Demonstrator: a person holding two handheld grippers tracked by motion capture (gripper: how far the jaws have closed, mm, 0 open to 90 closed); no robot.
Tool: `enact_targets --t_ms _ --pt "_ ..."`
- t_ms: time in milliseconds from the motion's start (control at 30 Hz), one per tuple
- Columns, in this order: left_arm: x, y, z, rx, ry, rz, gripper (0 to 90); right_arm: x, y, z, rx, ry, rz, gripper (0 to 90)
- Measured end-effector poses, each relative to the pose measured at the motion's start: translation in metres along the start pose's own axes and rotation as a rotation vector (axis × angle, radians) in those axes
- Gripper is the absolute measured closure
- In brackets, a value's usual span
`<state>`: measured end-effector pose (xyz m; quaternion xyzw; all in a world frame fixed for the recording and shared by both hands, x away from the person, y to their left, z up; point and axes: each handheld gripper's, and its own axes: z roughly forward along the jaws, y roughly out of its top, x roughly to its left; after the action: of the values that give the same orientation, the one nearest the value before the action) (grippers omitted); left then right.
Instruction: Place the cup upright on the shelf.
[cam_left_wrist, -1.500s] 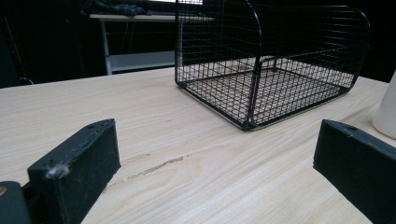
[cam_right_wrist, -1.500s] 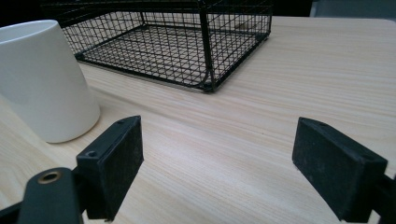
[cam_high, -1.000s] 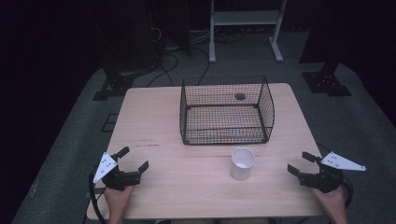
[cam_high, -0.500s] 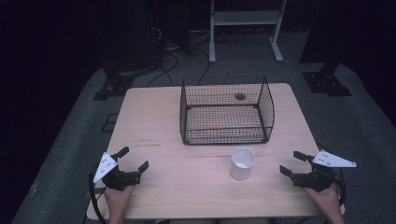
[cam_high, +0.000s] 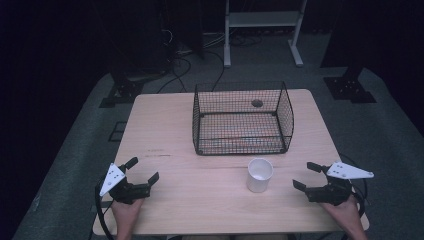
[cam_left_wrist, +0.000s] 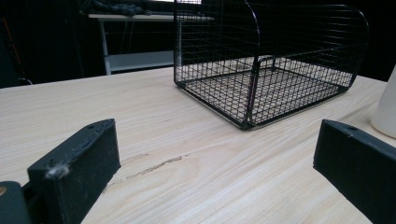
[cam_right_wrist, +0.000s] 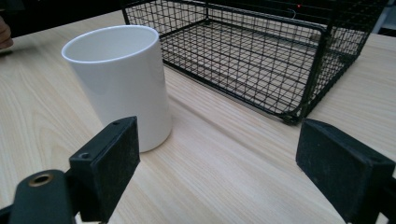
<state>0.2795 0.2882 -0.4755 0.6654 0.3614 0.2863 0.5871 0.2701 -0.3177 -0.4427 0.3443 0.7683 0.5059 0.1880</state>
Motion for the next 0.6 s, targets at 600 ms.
enact_targets --t_ms 600 --pt "0.000 0.000 0.000 -0.001 0.000 0.006 0.0 0.012 0.013 0.020 0.020 0.068 -0.033 10.6"
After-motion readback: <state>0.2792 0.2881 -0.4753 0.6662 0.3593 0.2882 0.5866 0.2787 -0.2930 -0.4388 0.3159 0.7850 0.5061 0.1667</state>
